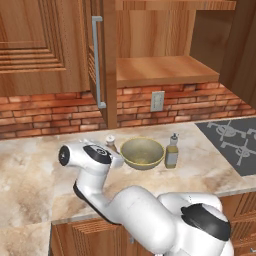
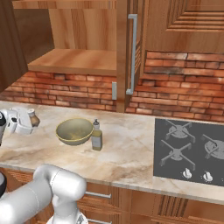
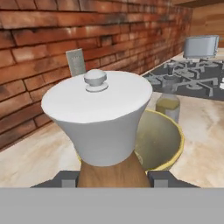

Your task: Retrieve the bottle and the shaker from the cabinet and place them next to the mixing bowl on the counter. Then add garlic from the fridge to the mixing bowl.

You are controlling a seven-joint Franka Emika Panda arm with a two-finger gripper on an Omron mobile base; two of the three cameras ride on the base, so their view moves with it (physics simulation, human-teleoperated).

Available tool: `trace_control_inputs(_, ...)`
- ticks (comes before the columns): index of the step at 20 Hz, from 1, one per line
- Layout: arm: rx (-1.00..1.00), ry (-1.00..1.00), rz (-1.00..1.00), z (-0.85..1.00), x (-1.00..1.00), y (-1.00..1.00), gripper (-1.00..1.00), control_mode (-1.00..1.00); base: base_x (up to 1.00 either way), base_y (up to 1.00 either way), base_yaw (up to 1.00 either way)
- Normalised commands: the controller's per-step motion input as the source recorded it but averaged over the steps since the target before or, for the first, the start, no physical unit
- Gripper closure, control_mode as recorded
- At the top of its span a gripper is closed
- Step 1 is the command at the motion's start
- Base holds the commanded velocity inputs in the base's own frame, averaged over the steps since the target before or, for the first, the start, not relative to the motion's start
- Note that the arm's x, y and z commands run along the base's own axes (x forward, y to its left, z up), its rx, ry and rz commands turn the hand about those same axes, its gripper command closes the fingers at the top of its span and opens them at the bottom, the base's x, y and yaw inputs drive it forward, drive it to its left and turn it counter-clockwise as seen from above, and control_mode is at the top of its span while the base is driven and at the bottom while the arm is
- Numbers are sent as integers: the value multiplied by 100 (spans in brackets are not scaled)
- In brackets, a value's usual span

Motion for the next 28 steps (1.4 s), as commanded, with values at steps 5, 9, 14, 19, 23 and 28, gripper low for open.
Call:
trace_control_inputs(5, 0, 0, -4, -43, 20, -9, 100, -100, 0, 0, 0)
trace_control_inputs(9, 0, 0, -8, -18, 0, -27, 100, -100, 0, 0, 0)
trace_control_inputs(14, 2, 0, -11, 0, 7, -17, 100, -100, 0, 0, 0)
trace_control_inputs(19, 1, 0, -11, -5, 14, -1, 100, -100, 0, 0, 0)
trace_control_inputs(23, 0, 2, -3, -54, 25, 0, 100, -100, 0, 0, 0)
trace_control_inputs(28, 0, 5, 0, -56, 7, -2, 100, -100, 0, 0, 0)
